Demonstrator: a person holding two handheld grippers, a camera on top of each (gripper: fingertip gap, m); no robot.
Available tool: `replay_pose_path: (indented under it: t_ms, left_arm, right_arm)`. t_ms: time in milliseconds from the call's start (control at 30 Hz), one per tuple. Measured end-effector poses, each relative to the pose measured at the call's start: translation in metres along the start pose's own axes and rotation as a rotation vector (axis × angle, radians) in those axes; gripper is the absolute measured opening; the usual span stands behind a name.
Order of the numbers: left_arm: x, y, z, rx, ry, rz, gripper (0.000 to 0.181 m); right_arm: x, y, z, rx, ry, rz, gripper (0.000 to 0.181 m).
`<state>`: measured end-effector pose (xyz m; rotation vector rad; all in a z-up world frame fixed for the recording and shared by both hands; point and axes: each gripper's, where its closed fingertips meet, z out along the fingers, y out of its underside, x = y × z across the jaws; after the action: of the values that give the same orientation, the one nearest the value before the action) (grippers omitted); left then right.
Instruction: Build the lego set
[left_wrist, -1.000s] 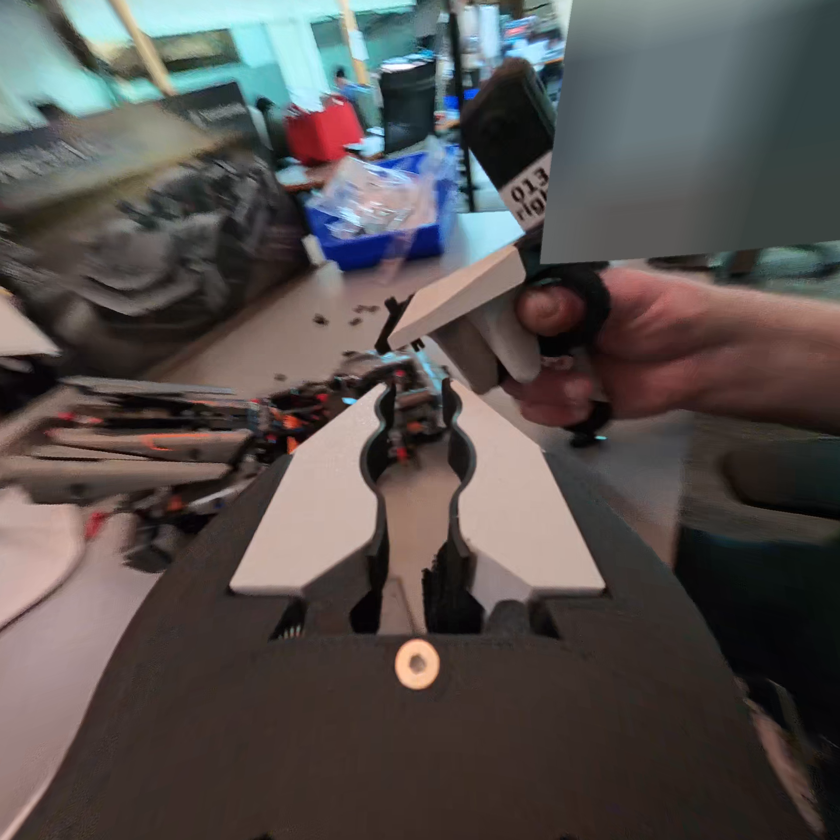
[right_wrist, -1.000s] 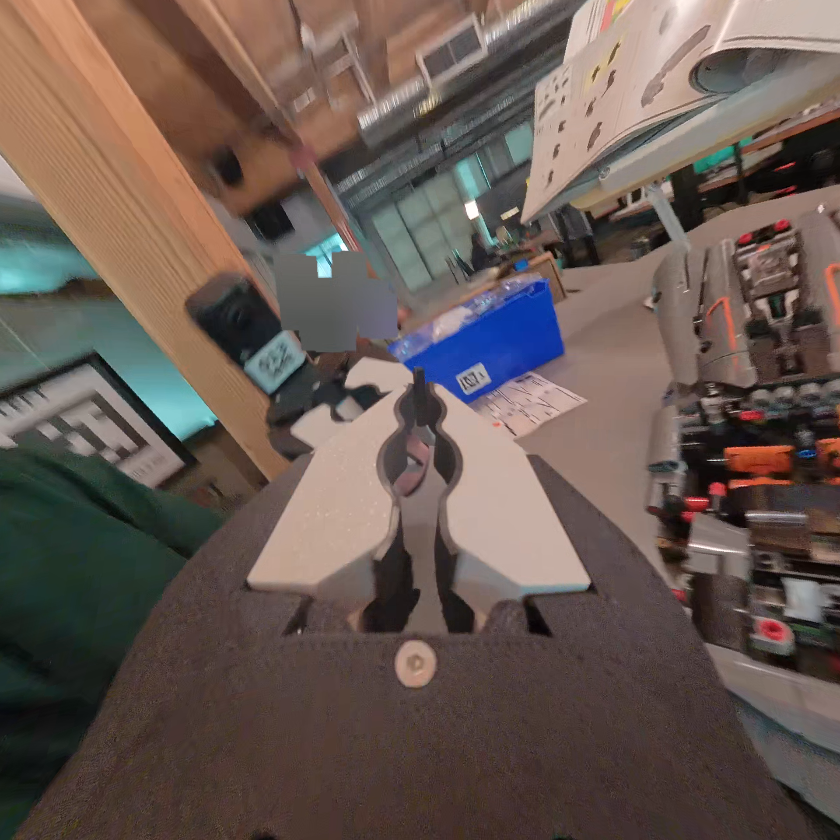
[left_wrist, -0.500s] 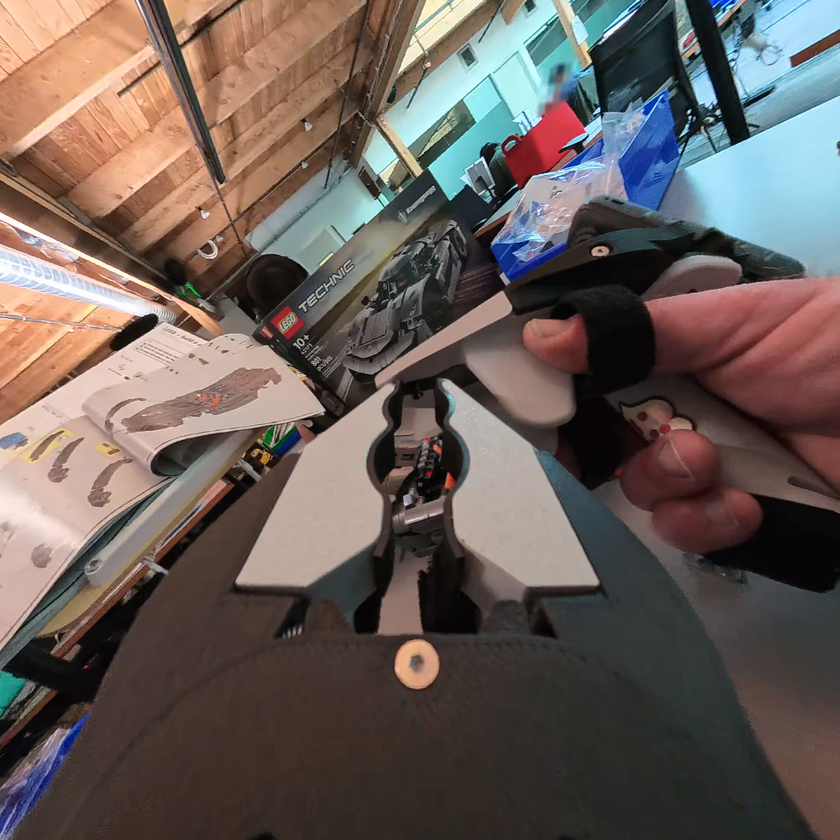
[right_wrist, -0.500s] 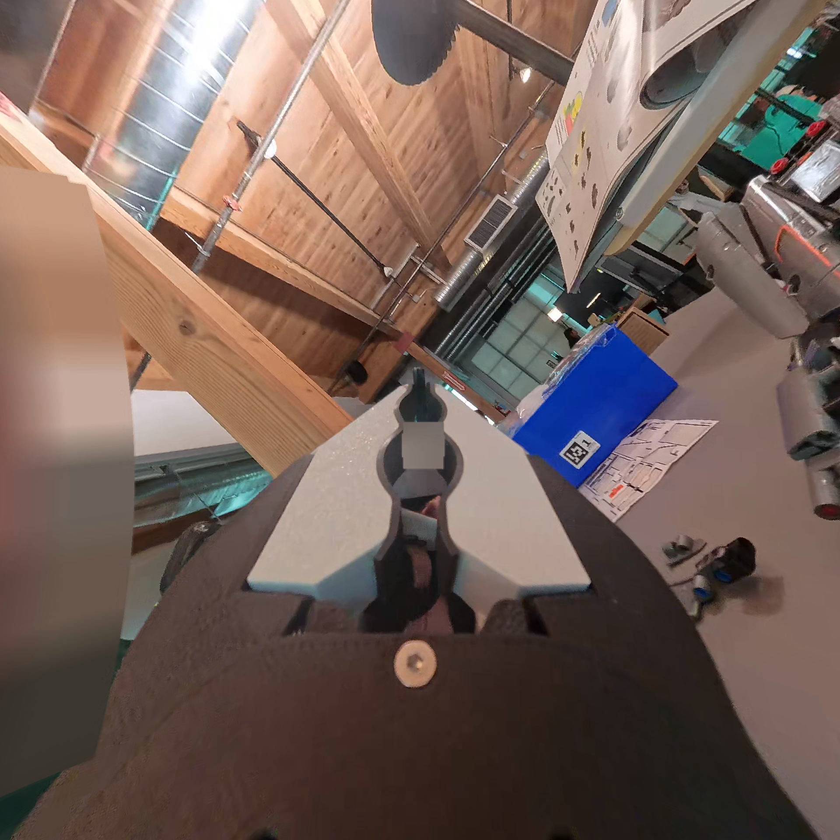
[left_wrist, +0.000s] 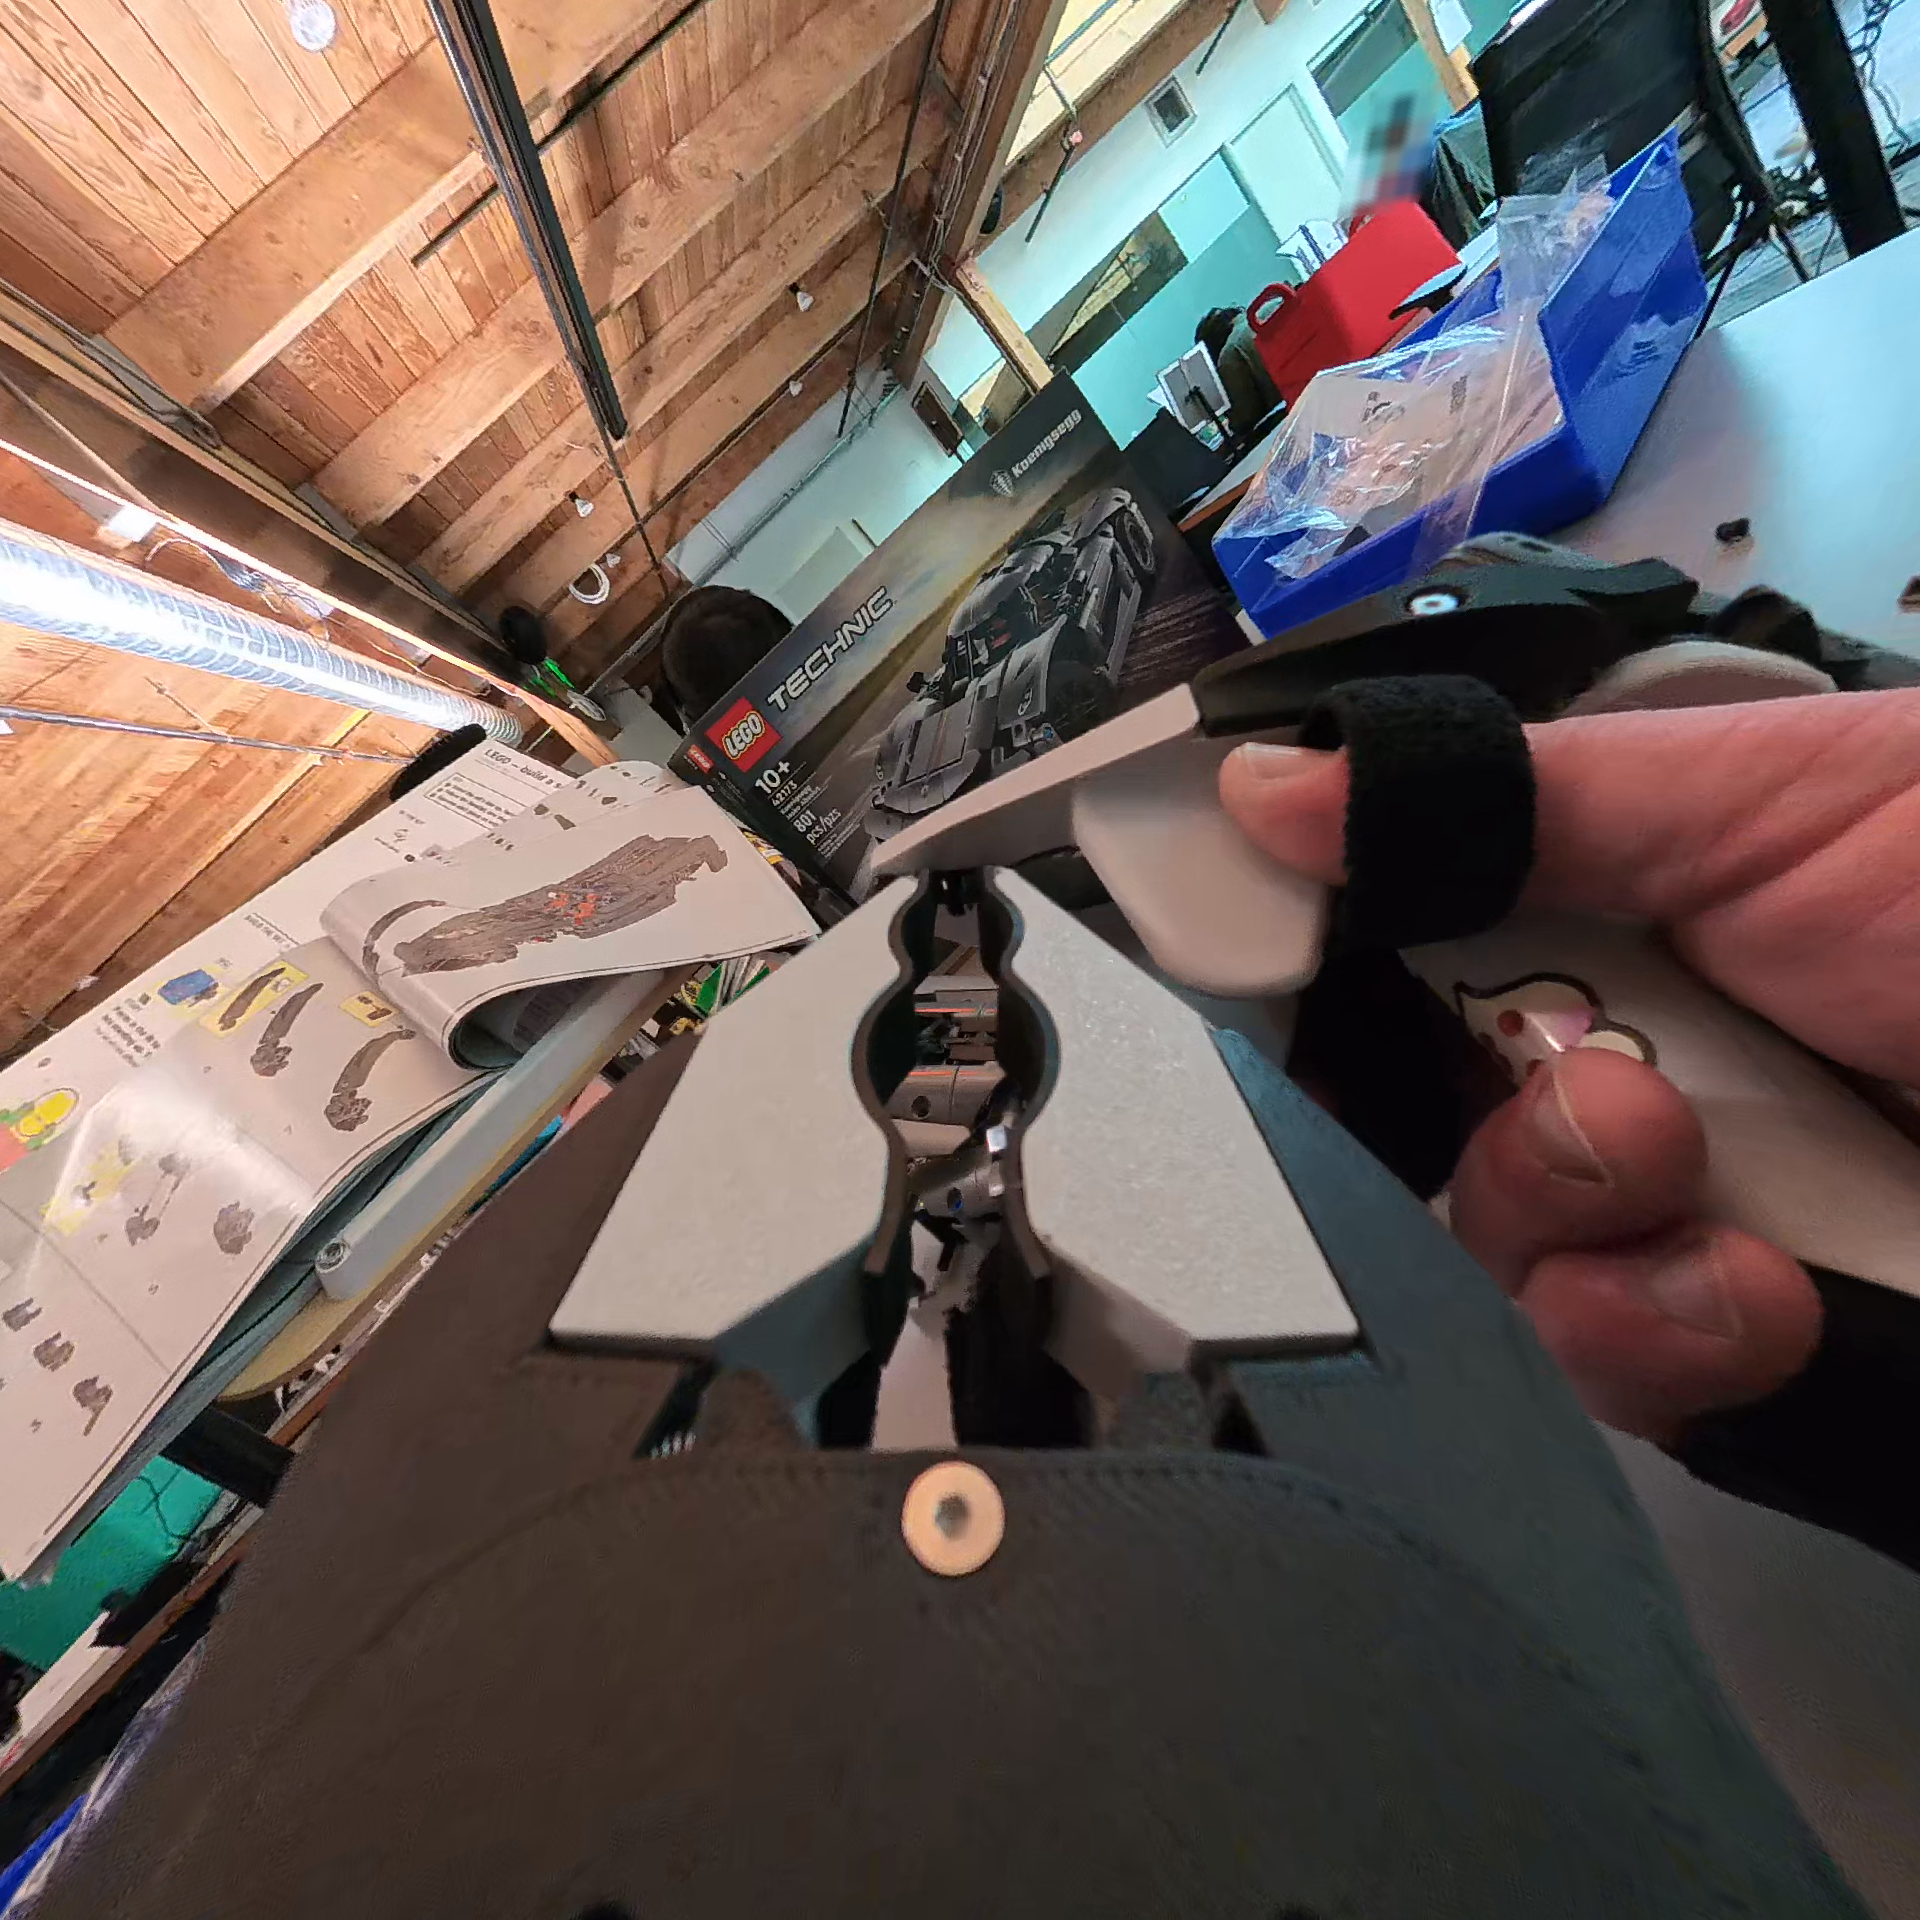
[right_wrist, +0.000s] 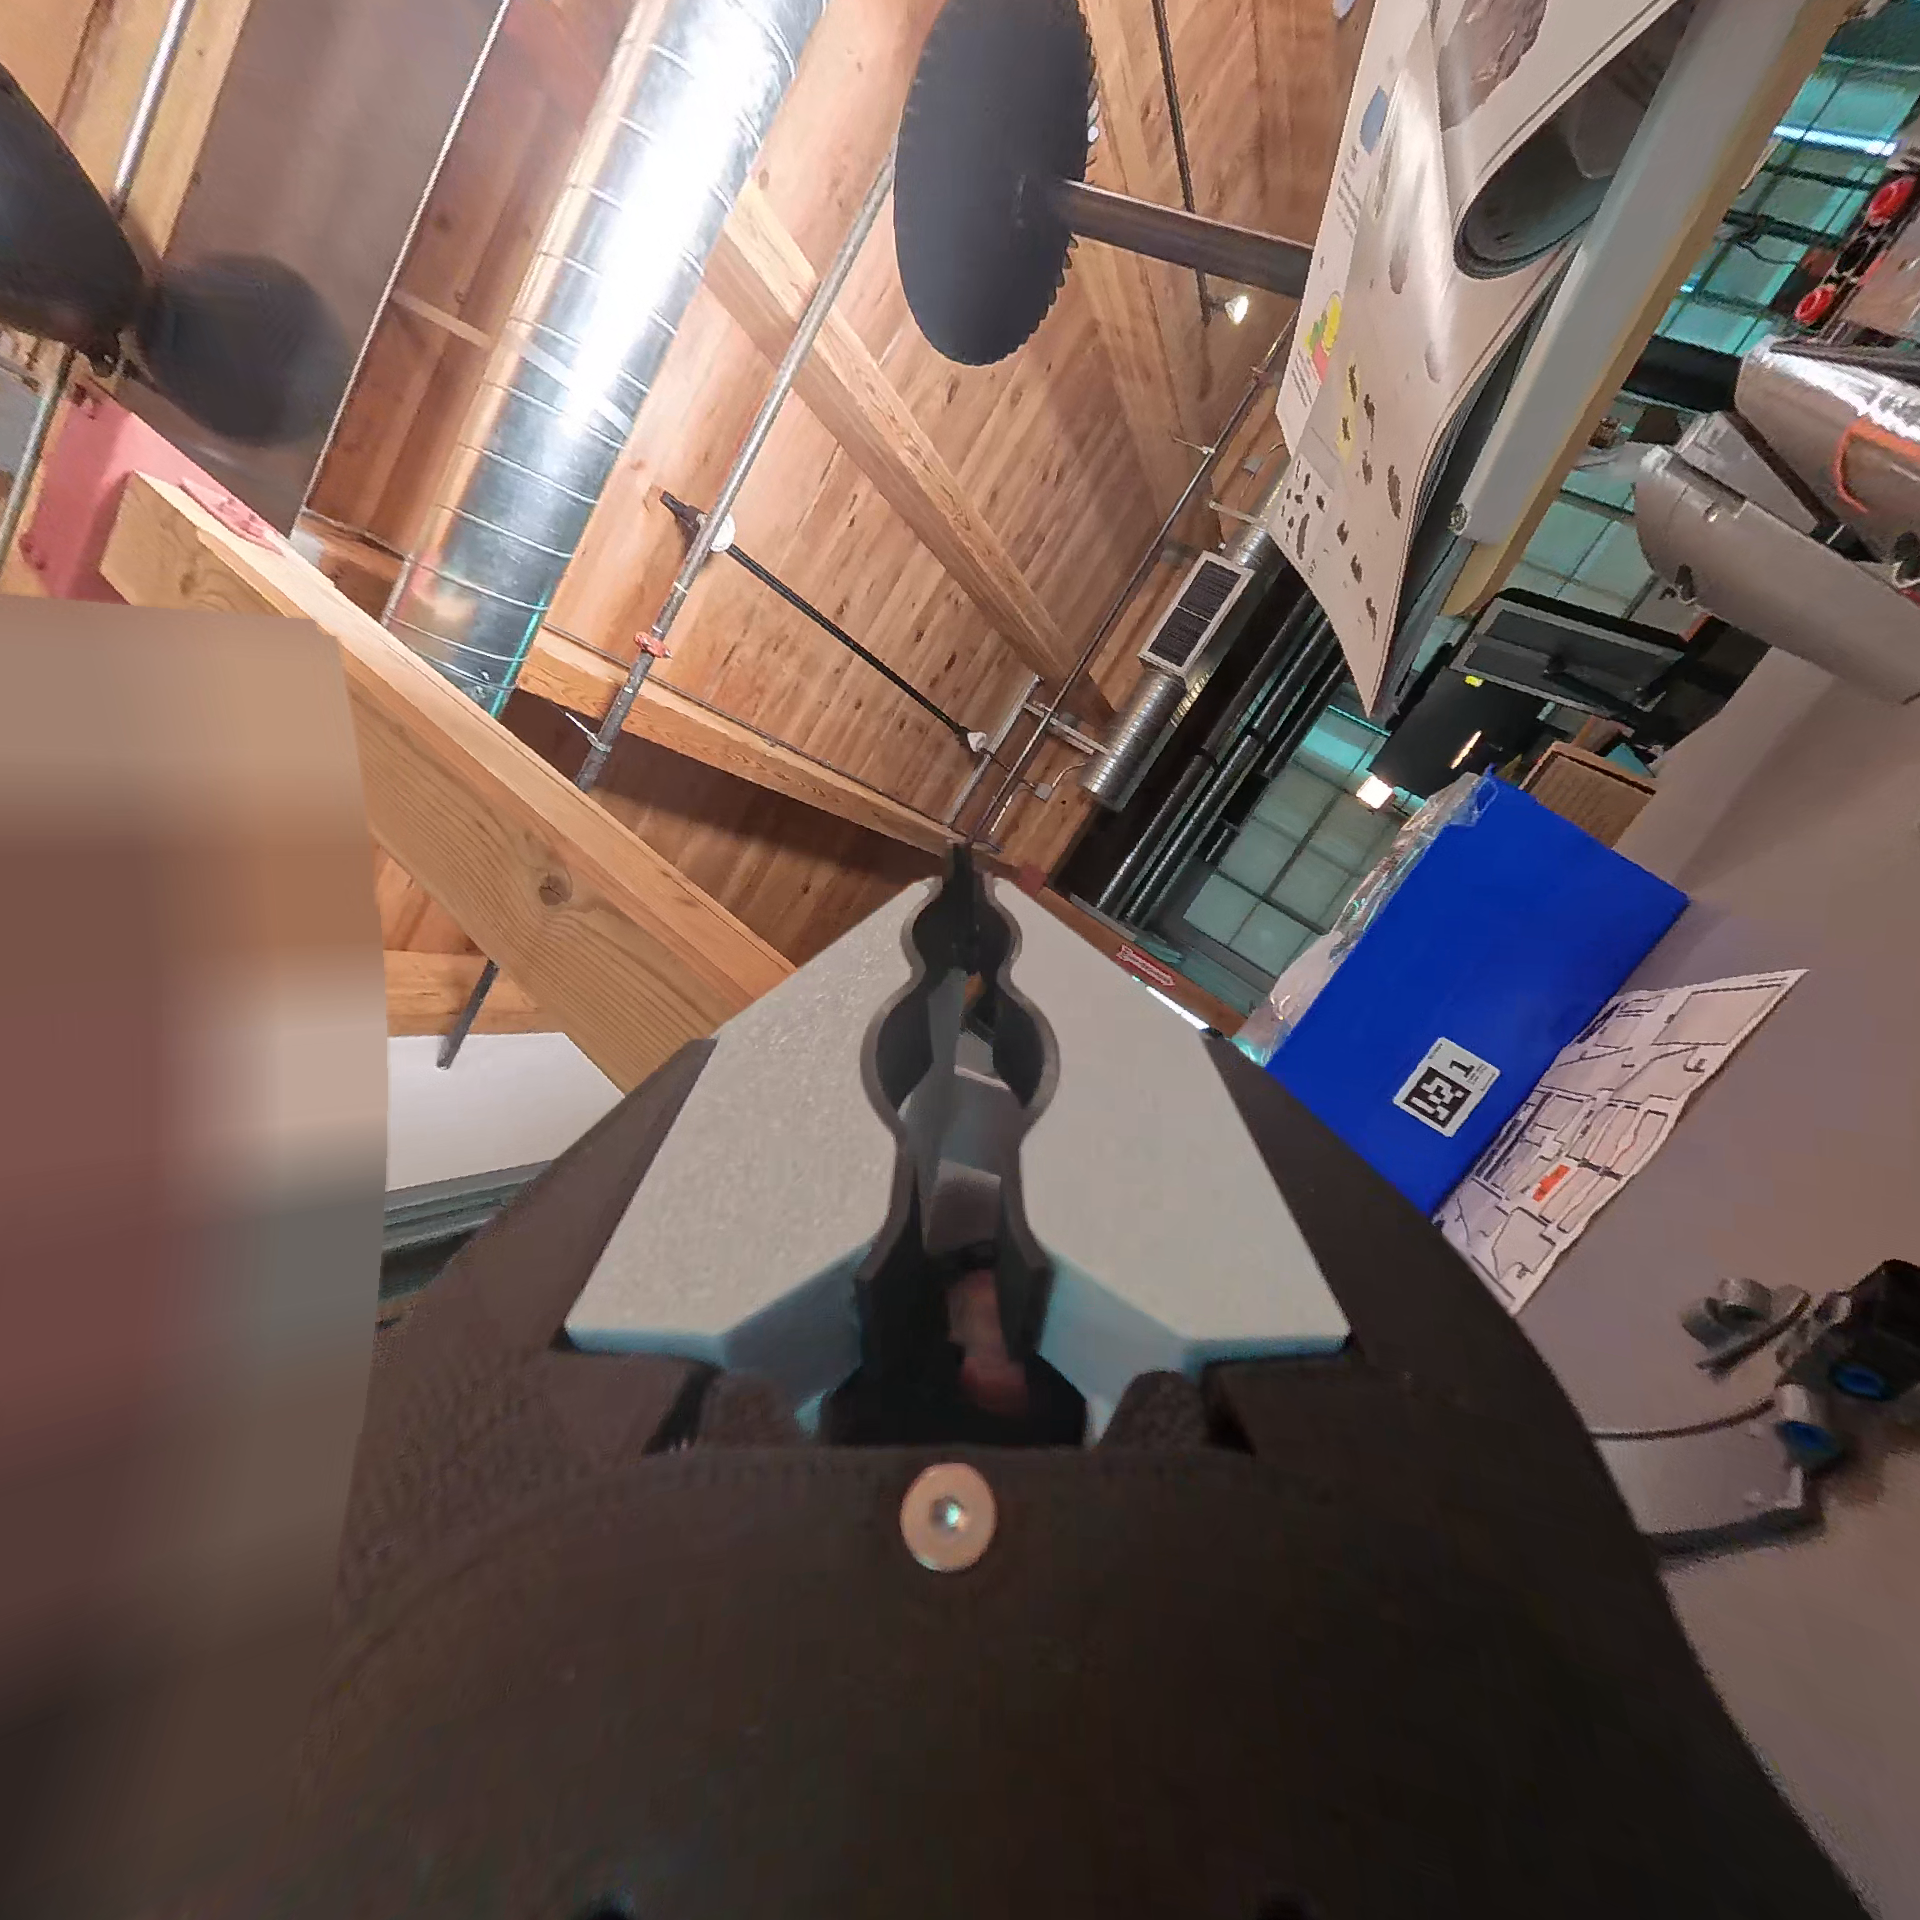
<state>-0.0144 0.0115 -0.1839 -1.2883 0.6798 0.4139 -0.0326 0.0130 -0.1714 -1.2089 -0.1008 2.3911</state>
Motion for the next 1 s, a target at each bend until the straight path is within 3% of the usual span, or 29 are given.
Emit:
replay_pose_path:
  t_ms: [733,867,1000]
  left_arm:
    - [-0.010,-0.002,-0.003,0.020,-0.052,-0.012,0.003]
    - [-0.014,-0.006,-0.008,0.061,-0.020,-0.040,0.002]
    - [-0.021,-0.007,-0.018,0.111,0.070,-0.125,0.002]
  right_arm:
    - [-0.008,0.002,0.009,0.050,-0.087,0.067,0.003]
    - [-0.007,0.002,0.008,-0.008,-0.043,-0.007,0.013]
    - [-0.010,0.008,0.003,-0.185,0.004,-0.119,0.017]
